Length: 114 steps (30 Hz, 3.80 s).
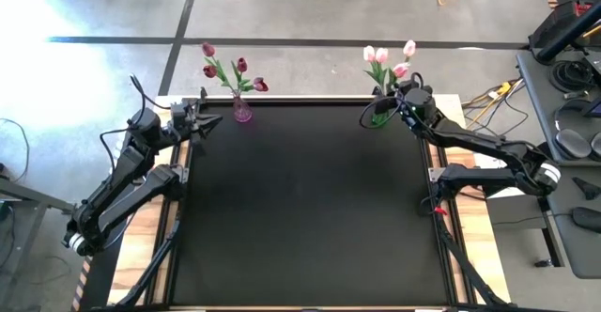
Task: Sort flowers into vase by color
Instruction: Put the pink flower into the green vase, then return to Home Position
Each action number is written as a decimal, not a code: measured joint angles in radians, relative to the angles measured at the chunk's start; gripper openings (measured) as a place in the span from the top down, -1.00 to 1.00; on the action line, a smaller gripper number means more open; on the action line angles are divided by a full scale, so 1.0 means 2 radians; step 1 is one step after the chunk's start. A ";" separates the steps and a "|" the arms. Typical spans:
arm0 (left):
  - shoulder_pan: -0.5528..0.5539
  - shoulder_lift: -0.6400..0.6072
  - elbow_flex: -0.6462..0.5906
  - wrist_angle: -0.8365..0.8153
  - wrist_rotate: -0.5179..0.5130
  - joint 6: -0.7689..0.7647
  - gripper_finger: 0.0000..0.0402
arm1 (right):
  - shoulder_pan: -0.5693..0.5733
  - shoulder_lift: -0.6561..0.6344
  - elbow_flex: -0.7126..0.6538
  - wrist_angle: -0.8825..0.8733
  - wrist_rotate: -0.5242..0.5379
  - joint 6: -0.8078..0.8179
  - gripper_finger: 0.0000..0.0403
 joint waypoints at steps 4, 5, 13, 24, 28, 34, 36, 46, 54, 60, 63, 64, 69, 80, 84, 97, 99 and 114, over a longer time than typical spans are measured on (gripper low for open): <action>0.000 0.000 0.000 0.000 0.000 0.004 1.00 | 0.012 -0.004 0.017 -0.032 -0.003 -0.005 0.24; 0.000 0.000 0.000 0.000 0.000 0.008 1.00 | 0.015 -0.006 0.023 -0.042 -0.002 -0.007 0.20; 0.000 0.000 0.000 0.000 0.000 0.024 1.00 | 0.043 -0.034 0.073 -0.166 -0.002 -0.016 0.13; -0.017 0.062 0.000 0.053 0.028 0.040 1.00 | 0.107 -0.115 0.125 -0.334 -0.018 -0.018 0.66; -0.045 0.108 -0.001 0.114 0.028 0.043 1.00 | 0.131 -0.132 0.122 -0.338 -0.068 -0.029 0.92; -0.084 0.173 -0.001 0.217 0.015 0.028 1.00 | 0.141 -0.130 0.108 -0.316 -0.167 -0.039 0.95; -0.097 0.192 -0.001 0.231 0.007 0.028 1.00 | 0.141 -0.131 0.094 -0.290 -0.200 -0.047 0.96; -0.185 0.240 -0.011 0.252 -0.064 0.077 1.00 | 0.141 -0.186 -0.005 -0.205 -0.290 -0.056 0.96; -0.196 0.232 -0.101 0.362 -0.066 0.034 1.00 | 0.141 -0.248 -0.046 -0.201 -0.291 -0.053 0.96; -0.200 0.233 -0.160 0.427 -0.066 0.017 1.00 | 0.151 -0.265 -0.078 -0.198 -0.277 -0.030 0.96; -0.200 0.231 -0.167 0.433 -0.067 0.021 1.00 | 0.175 -0.270 -0.096 -0.173 -0.249 -0.029 0.96; -0.200 0.231 -0.169 0.435 -0.067 0.023 1.00 | 0.185 -0.271 -0.102 -0.161 -0.238 -0.030 0.96; -0.200 0.219 -0.177 0.442 -0.067 0.033 1.00 | 0.235 -0.286 -0.122 -0.154 -0.187 -0.030 0.96; -0.200 0.165 -0.192 0.406 -0.067 0.039 1.00 | 0.264 -0.410 -0.144 -0.222 -0.164 -0.029 0.96; -0.200 0.147 -0.192 0.360 -0.067 0.038 1.00 | 0.264 -0.468 -0.163 -0.230 -0.192 -0.026 0.96; -0.200 0.003 -0.192 0.207 -0.092 0.032 1.00 | 0.264 -0.497 -0.204 -0.186 -0.234 -0.013 0.96; -0.200 -0.030 -0.192 0.187 -0.100 0.031 1.00 | 0.264 -0.497 -0.231 -0.148 -0.235 -0.008 0.96; -0.245 -0.173 -0.192 0.064 -0.140 0.022 1.00 | 0.264 -0.497 -0.261 -0.109 -0.225 -0.015 0.96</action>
